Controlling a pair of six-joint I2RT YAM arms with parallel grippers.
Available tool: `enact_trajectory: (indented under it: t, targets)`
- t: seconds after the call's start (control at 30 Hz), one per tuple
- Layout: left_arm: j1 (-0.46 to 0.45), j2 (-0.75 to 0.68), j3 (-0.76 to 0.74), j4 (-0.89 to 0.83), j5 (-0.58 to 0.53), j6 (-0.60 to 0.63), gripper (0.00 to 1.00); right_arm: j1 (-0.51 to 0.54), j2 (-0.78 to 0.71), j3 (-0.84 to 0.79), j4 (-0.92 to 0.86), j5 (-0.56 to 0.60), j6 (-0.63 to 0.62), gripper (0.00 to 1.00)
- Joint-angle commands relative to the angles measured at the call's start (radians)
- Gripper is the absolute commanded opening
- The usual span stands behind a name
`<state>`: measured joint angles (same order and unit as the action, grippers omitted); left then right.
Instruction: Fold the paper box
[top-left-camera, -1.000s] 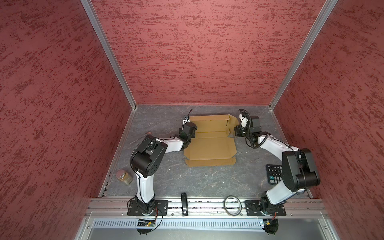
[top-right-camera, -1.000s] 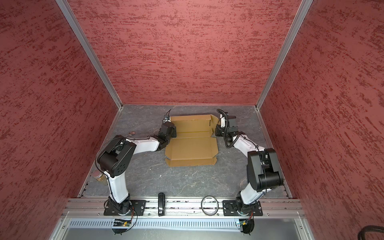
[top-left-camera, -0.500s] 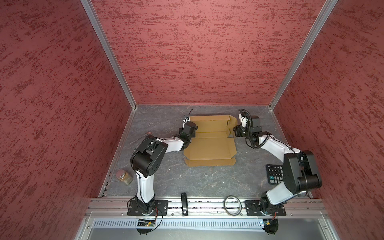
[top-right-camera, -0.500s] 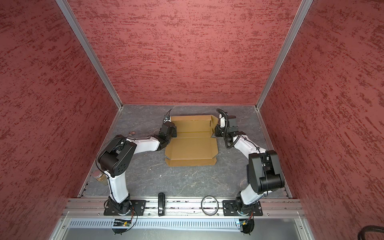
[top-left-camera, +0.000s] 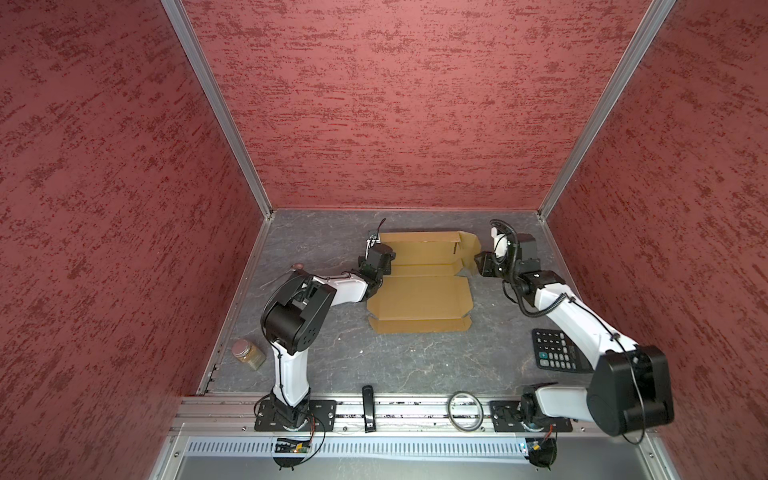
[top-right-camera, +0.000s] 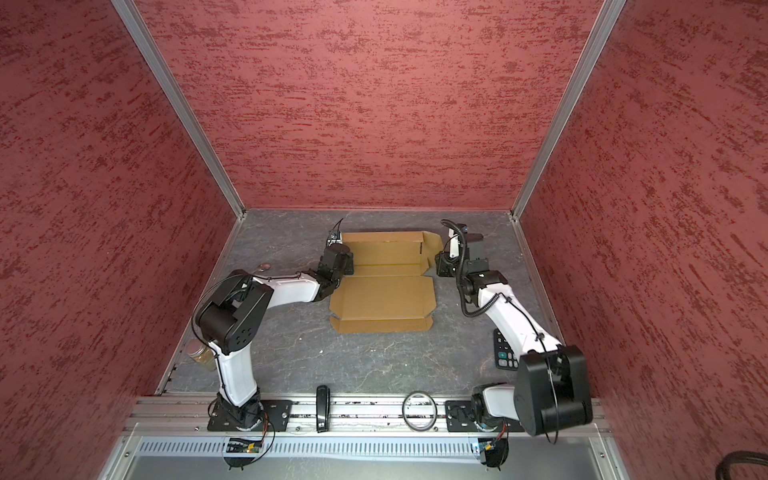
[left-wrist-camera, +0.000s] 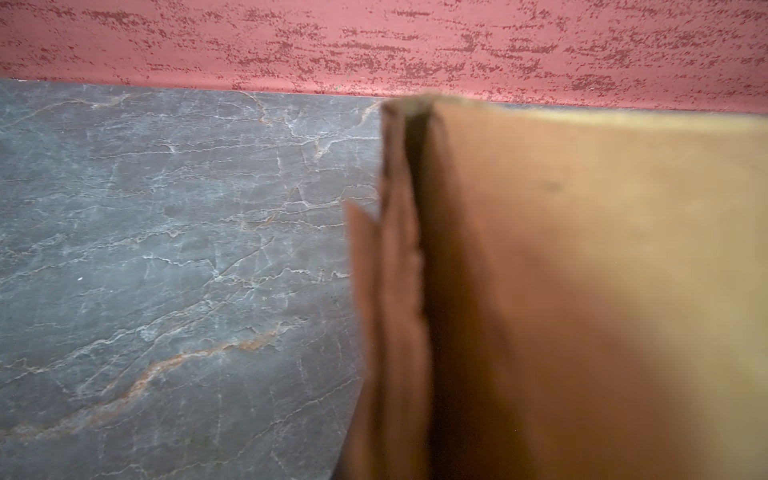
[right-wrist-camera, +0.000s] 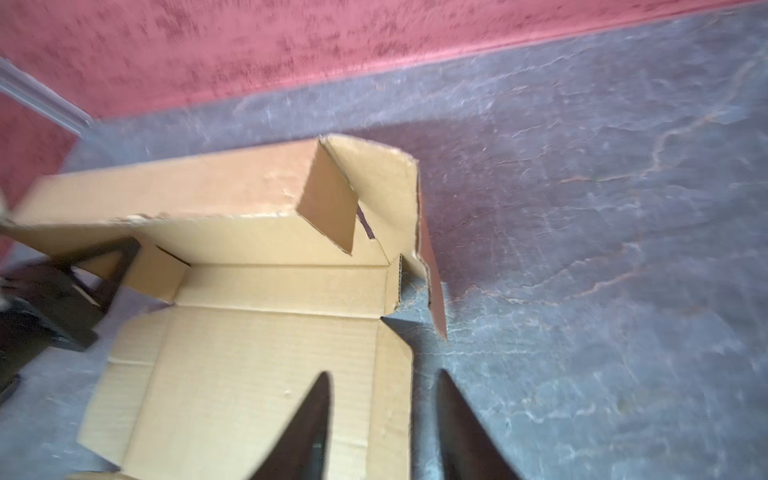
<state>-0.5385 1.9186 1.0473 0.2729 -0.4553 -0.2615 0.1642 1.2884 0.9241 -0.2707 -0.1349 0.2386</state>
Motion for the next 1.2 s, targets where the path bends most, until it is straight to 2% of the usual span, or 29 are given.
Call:
enact_trajectory:
  t: [0.0, 0.13, 0.3, 0.4, 0.67, 0.87, 1.17]
  targets:
    - [0.005, 0.033, -0.004, -0.074, 0.001, -0.013, 0.01, 0.022, -0.032, -0.037, -0.120, 0.017, 0.088, 0.22]
    - [0.005, 0.030, -0.010, -0.072, -0.001, -0.015, 0.01, 0.089, -0.005, -0.088, -0.112, 0.015, 0.148, 0.09]
    - [0.007, 0.029, -0.014, -0.067, 0.004, -0.008, 0.01, 0.142, 0.083, -0.133, -0.017, -0.015, 0.190, 0.03]
    - [0.007, 0.034, -0.007, -0.072, 0.005, -0.007, 0.01, 0.149, 0.141, -0.138, 0.017, -0.016, 0.192, 0.02]
    - [0.008, 0.035, -0.006, -0.073, 0.013, -0.005, 0.01, 0.150, 0.256, -0.157, 0.044, 0.074, 0.179, 0.01]
    - [0.008, 0.036, -0.002, -0.076, 0.013, -0.005, 0.01, 0.150, 0.254, -0.170, 0.037, 0.129, 0.176, 0.01]
    - [0.008, 0.040, 0.005, -0.084, 0.014, -0.002, 0.01, 0.150, 0.275, -0.174, 0.033, 0.146, 0.162, 0.01]
